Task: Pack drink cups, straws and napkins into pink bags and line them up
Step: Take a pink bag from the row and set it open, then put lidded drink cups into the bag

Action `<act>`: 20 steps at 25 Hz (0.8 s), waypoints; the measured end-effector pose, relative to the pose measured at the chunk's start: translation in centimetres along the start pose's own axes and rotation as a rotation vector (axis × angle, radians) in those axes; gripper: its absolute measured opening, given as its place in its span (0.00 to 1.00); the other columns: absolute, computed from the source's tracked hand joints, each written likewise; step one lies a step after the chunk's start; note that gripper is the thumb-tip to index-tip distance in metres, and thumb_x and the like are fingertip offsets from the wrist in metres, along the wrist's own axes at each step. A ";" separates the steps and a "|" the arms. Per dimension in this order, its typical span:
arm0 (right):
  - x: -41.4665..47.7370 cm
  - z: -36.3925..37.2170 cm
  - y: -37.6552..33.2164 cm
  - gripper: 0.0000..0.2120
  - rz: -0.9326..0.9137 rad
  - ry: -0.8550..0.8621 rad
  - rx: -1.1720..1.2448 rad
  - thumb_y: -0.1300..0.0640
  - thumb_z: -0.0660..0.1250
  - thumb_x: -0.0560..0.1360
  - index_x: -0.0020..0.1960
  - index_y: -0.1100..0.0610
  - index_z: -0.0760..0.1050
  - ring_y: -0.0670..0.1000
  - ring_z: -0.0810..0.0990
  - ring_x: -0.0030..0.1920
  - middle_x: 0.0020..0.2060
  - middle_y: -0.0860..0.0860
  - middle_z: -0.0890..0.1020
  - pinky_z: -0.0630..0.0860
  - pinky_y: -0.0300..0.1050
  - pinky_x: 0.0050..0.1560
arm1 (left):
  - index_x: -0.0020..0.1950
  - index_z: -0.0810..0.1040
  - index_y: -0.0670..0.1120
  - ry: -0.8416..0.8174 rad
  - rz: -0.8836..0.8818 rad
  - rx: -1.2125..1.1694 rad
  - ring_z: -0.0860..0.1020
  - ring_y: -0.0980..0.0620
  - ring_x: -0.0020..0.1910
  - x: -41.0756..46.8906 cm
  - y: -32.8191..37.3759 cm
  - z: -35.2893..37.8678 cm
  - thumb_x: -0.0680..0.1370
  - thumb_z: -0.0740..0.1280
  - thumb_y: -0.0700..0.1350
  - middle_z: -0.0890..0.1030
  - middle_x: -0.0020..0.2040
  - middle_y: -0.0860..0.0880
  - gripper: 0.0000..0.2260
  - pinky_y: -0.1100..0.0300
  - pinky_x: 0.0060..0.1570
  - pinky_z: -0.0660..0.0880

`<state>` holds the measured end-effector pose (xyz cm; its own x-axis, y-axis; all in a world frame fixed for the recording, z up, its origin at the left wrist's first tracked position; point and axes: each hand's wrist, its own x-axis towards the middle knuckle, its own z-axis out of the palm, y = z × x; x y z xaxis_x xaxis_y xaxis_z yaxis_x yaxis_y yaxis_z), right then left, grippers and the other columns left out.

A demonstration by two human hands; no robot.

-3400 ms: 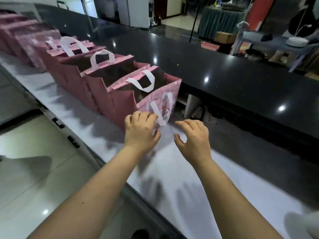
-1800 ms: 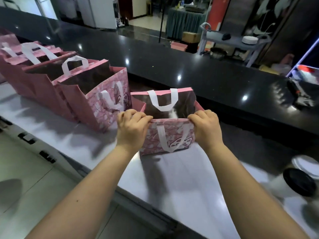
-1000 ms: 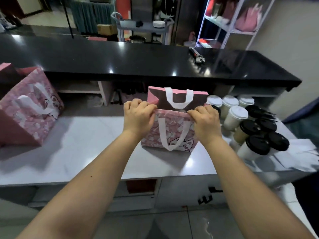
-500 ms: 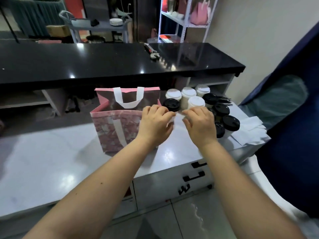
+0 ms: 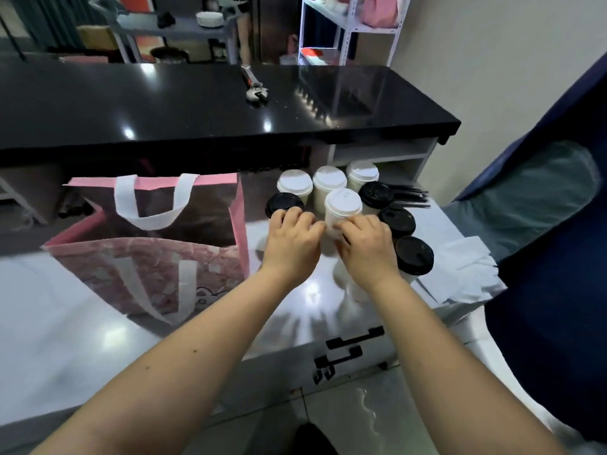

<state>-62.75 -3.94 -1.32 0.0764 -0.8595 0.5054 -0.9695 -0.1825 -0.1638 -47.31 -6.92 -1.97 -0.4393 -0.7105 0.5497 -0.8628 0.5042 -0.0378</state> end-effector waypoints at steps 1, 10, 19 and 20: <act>1.2 0.6 0.8 0.13 -0.041 -0.012 0.017 0.63 0.74 0.67 0.51 0.58 0.81 0.60 0.78 0.46 0.44 0.54 0.81 0.72 0.54 0.47 | 0.44 0.81 0.46 -0.048 -0.048 0.032 0.78 0.43 0.46 0.6 -0.2 0.9 0.67 0.70 0.40 0.80 0.42 0.48 0.08 0.51 0.48 0.68; 10.4 8.4 0.3 0.33 -0.316 -0.503 0.029 0.49 0.71 0.70 0.72 0.47 0.62 0.57 0.64 0.65 0.66 0.51 0.68 0.62 0.51 0.62 | 0.48 0.80 0.47 -0.241 -0.406 0.155 0.75 0.42 0.46 0.7 -3.9 3.7 0.64 0.73 0.43 0.79 0.46 0.47 0.14 0.50 0.46 0.65; 10.7 11.8 -1.2 0.33 -0.305 -0.491 0.071 0.48 0.71 0.68 0.70 0.49 0.63 0.60 0.66 0.62 0.62 0.57 0.66 0.65 0.53 0.63 | 0.54 0.80 0.47 -0.284 -0.465 0.150 0.74 0.41 0.53 2.0 -6.9 4.2 0.68 0.71 0.41 0.79 0.52 0.46 0.15 0.47 0.52 0.66; 10.6 11.8 -1.4 0.34 -0.270 -0.515 0.106 0.49 0.72 0.67 0.70 0.50 0.63 0.60 0.66 0.61 0.61 0.57 0.66 0.67 0.53 0.61 | 0.55 0.80 0.47 -0.280 -0.471 0.140 0.74 0.41 0.53 2.2 -7.2 4.3 0.68 0.71 0.40 0.79 0.53 0.46 0.15 0.47 0.52 0.65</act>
<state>-57.84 -18.45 -5.71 0.4460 -0.8924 0.0686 -0.8735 -0.4507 -0.1842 -43.13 -14.18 -4.09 -0.0323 -0.9556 0.2927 -0.9983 0.0450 0.0369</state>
